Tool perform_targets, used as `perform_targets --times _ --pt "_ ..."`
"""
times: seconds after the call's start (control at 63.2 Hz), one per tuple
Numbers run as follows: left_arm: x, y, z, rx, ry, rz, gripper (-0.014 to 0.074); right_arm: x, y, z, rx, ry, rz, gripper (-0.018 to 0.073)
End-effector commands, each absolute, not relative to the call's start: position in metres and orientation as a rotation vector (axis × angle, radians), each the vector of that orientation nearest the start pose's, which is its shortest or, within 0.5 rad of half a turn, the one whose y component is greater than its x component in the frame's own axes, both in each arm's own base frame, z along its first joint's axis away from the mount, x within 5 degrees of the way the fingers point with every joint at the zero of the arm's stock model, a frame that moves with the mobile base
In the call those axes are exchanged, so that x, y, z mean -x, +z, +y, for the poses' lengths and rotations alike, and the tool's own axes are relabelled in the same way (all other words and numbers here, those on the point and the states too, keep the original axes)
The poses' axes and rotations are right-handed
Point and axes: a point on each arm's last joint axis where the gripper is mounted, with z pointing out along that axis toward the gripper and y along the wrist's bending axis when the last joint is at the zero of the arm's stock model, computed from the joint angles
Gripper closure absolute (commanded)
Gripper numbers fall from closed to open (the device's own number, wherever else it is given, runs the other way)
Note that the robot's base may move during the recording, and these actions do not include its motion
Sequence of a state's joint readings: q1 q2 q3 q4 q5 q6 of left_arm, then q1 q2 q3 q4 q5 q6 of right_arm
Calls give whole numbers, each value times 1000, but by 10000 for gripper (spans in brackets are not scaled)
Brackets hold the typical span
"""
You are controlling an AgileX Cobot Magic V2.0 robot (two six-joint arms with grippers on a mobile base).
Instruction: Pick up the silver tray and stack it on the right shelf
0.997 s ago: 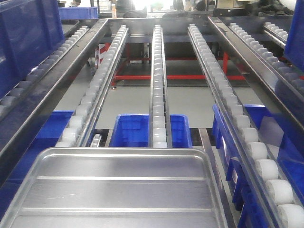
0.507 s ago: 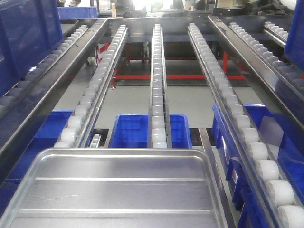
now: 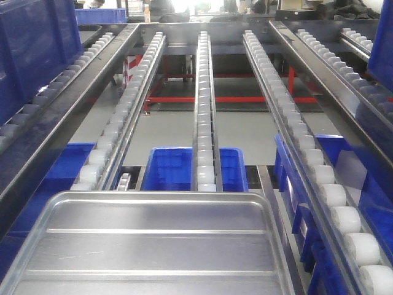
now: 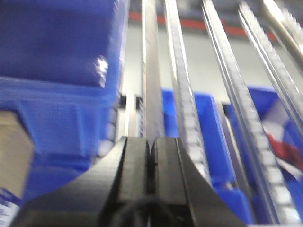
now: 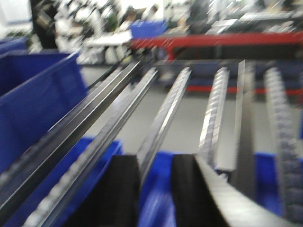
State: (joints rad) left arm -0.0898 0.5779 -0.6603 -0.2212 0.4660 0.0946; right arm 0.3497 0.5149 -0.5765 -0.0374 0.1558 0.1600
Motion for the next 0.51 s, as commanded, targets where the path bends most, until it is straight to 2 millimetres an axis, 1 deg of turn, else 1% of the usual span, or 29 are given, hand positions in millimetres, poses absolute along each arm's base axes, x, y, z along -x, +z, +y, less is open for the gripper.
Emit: perform_targets --times 0.0,0.063,0.095,0.142,0.19,0.301,0.412,0.491 --pt "-124 365 -23 -39 -294 1817 421 -111 366 52 251 438 1560 111" --pt "-130 364 -26 -37 -329 1872 318 -118 359 66 318 481 1614 97" --pt "-132 364 -28 -35 -348 1898 297 -120 355 72 351 500 1639 97" --pt "-136 362 -30 -40 -375 1936 299 -124 349 82 395 522 1674 97" --pt "-137 363 -36 -116 -386 1959 302 -126 344 91 437 544 1705 97" --pt "-139 361 -62 -275 -510 1975 302 -129 336 106 486 600 1754 104" --pt "-135 356 -86 -443 -602 2002 302 -135 333 114 484 619 1748 104" --pt "-131 353 -100 -541 -647 2007 301 -138 329 117 446 656 1790 104"
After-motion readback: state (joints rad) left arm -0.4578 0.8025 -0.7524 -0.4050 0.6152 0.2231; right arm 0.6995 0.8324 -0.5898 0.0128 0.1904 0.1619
